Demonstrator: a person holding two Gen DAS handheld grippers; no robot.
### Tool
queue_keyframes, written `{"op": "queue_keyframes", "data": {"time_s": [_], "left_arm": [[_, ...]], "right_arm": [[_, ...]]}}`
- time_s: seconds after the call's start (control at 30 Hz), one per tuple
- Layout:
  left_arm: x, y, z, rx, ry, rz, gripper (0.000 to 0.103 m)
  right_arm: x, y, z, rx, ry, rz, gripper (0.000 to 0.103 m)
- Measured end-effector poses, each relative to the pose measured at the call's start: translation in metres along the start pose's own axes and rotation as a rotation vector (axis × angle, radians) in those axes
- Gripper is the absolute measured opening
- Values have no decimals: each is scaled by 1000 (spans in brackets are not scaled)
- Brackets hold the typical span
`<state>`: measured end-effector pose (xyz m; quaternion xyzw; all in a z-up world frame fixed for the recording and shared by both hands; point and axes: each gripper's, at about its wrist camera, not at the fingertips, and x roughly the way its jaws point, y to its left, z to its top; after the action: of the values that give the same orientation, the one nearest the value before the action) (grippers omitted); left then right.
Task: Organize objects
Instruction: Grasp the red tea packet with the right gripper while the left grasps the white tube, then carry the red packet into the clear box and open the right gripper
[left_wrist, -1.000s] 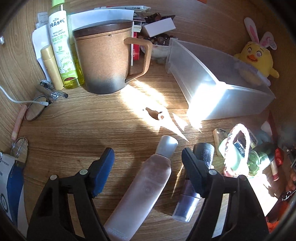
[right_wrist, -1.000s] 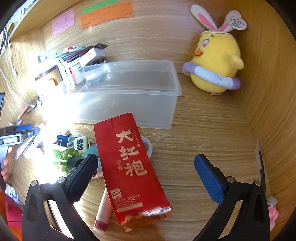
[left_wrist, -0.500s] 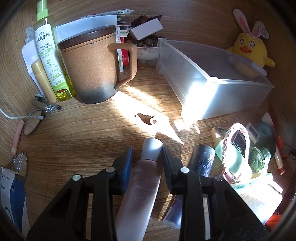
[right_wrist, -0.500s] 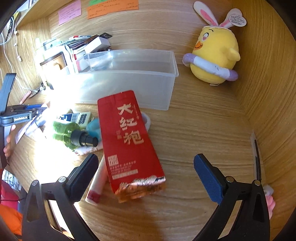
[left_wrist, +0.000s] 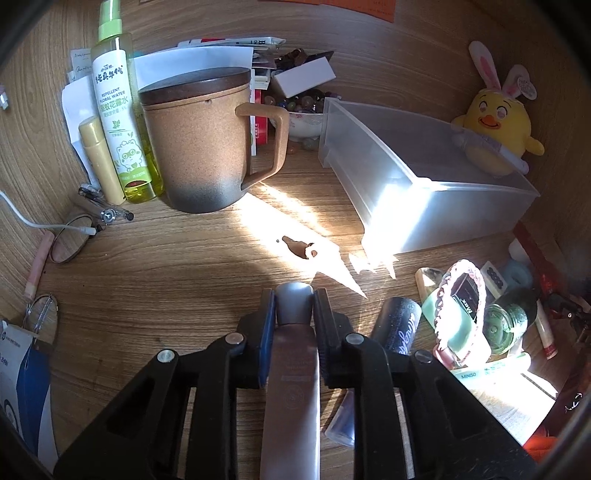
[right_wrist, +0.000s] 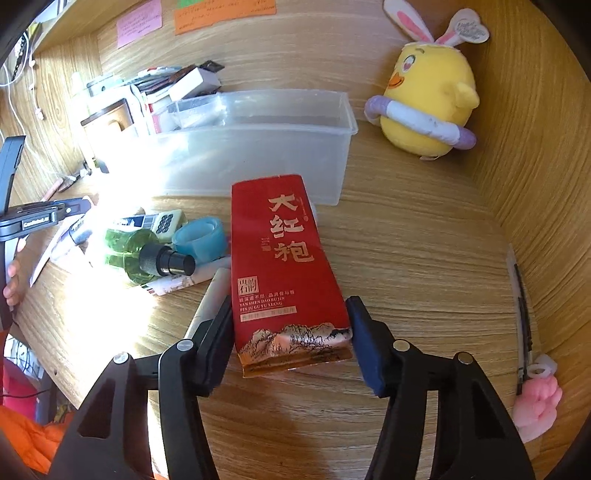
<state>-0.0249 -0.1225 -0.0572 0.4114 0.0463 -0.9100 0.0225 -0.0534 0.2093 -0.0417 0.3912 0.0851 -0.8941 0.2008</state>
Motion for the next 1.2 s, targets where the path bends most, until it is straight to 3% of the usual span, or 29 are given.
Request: {"op": "queue_keyframes", "data": {"time_s": [0.33,0.63,1.2], "left_arm": [[-32,2,10,-53,-96,4,20],[-62,-17,36,-33,-200,-37,20],[-84,-46,95,3,-340,-113,20]], "right_arm": [[-37,-8,12,12,-118,-24,53],[-62,-8,33,22,-227,10,53],[-37,7,95,-10,-328,79,53]]}}
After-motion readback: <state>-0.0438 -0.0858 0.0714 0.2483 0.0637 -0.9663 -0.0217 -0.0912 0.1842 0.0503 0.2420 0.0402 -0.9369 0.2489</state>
